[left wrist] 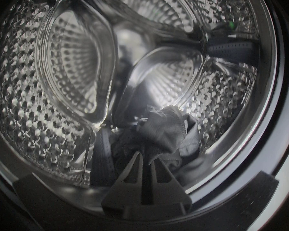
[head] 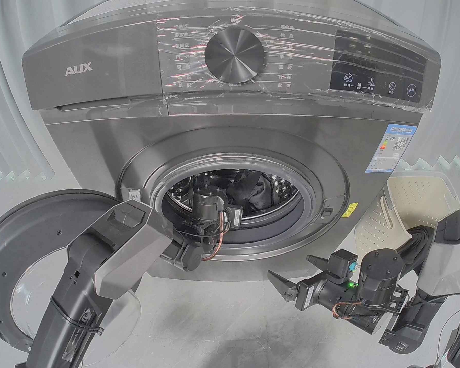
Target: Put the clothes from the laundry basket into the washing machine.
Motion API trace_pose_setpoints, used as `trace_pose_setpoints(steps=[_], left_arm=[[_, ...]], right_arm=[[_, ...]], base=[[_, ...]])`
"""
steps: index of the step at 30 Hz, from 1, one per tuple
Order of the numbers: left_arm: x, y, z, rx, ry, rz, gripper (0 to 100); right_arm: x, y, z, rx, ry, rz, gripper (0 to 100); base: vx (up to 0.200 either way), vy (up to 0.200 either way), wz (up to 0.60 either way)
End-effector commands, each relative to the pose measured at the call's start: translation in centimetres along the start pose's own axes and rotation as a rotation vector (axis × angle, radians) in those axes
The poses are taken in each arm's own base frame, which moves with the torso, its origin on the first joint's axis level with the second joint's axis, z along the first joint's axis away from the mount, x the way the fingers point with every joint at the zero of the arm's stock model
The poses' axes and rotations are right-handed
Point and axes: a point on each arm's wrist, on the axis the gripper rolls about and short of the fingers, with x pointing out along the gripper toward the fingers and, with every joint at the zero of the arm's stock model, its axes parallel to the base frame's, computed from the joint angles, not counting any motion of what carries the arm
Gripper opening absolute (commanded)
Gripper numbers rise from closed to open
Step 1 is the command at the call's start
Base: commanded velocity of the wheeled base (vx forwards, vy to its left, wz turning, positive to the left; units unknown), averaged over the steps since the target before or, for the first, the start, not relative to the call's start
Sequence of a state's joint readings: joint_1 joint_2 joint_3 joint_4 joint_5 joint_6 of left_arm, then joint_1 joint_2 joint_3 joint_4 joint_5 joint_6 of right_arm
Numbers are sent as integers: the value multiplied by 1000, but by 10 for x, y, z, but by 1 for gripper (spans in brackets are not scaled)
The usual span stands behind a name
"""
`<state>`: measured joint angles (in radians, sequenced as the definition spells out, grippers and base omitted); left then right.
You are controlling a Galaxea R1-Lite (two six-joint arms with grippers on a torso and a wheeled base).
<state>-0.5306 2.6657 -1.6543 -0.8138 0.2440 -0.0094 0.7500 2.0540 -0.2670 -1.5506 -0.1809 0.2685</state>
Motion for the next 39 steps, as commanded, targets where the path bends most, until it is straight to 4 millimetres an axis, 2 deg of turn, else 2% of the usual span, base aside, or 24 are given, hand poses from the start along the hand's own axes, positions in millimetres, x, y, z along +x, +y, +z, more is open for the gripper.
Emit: trace_pose_setpoints(steps=[1, 4, 7, 13, 14, 19, 24, 25, 26, 30, 32, 33, 34, 35, 38, 39], left_arm=[[15, 3, 18, -42, -138, 10, 0], [26, 11, 26, -65, -215, 38, 0], [33, 16, 25, -73, -243, 53, 0], [32, 19, 25, -74, -240, 58, 0], [32, 19, 25, -74, -242, 58, 100], [29, 15, 27, -89, -236, 47, 100], [-4, 8, 36, -72, -156, 23, 100], [-5, 9, 37, -72, -156, 23, 100], [-22, 2, 46, -68, -144, 4, 100], [-66, -8, 57, -55, -99, -38, 100], [-81, -12, 58, -50, -80, -55, 100], [-97, -15, 58, -47, -68, -72, 100], [-100, -16, 58, -47, -66, -76, 100], [-123, -24, 56, -54, -51, -110, 100], [-156, -38, 51, -72, -16, -170, 100], [-158, -38, 50, -72, -13, -173, 100]], right_arm=[[0, 0, 0, -1, 2, 1, 100], [0, 0, 0, 0, 1, 0, 100], [0, 0, 0, -1, 2, 1, 100], [0, 0, 0, 0, 1, -2, 100], [0, 0, 0, 0, 1, -2, 100], [0, 0, 0, 0, 1, -2, 100], [0, -2, 0, 1, 0, -6, 100], [0, -2, 0, 1, 0, -6, 100], [0, -2, 0, 1, 0, -6, 100], [0, -2, 0, 1, 0, -6, 100], [0, -2, 1, 2, -3, -7, 100], [0, -2, 1, 2, -3, -7, 100], [0, -2, 2, 3, -5, -8, 100], [-1, -2, 2, 2, -4, -8, 100], [-2, -3, 1, 2, -1, -11, 100], [-2, -3, 1, 2, -1, -12, 100]], base=[[0, 0, 0], [0, 0, 0], [0, 0, 0], [0, 0, 0], [0, 0, 0], [0, 0, 0], [0, 0, 0], [0, 0, 0], [0, 0, 0], [0, 0, 0], [0, 0, 0], [0, 0, 0], [0, 0, 0], [0, 0, 0], [0, 0, 0], [0, 0, 0]])
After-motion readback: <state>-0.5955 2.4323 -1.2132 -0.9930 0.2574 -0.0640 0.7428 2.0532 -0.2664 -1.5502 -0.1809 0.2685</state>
